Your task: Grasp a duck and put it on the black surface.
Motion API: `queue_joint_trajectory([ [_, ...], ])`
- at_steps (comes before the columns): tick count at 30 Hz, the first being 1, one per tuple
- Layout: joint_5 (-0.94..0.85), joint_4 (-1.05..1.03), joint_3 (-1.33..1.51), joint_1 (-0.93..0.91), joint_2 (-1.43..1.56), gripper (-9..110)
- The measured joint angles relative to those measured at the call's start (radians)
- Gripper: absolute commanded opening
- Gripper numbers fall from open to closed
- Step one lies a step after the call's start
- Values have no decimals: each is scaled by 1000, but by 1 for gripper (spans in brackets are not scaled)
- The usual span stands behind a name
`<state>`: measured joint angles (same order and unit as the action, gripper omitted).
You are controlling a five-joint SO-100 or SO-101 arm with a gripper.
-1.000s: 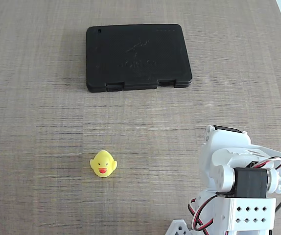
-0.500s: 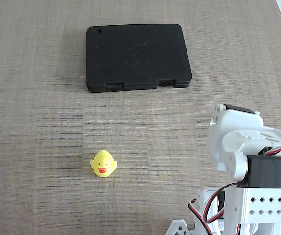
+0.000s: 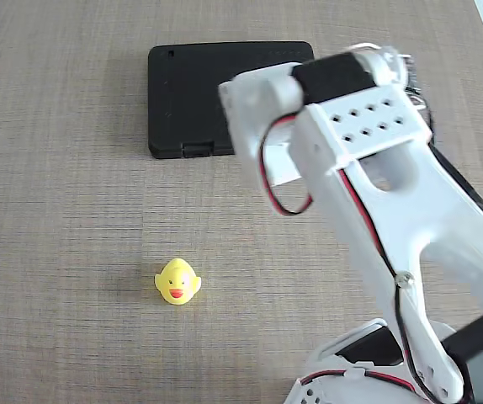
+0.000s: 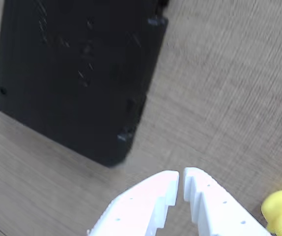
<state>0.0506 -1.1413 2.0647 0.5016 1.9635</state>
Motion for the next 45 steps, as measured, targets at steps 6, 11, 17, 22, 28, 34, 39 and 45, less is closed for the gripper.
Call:
queue_joint_trajectory([
  [6, 0, -2, -80, 143, -209, 18],
  [11, 0, -38, -126, 156, -305, 32],
  [17, 0, -89, -152, 160, -383, 37],
  [22, 0, -147, -152, 167, -430, 37],
  [28, 0, -224, -152, 232, -436, 37],
  [34, 0, -250, -152, 321, -440, 37],
  [39, 0, -250, -152, 393, -443, 37],
  [45, 0, -250, -152, 416, -518, 37],
])
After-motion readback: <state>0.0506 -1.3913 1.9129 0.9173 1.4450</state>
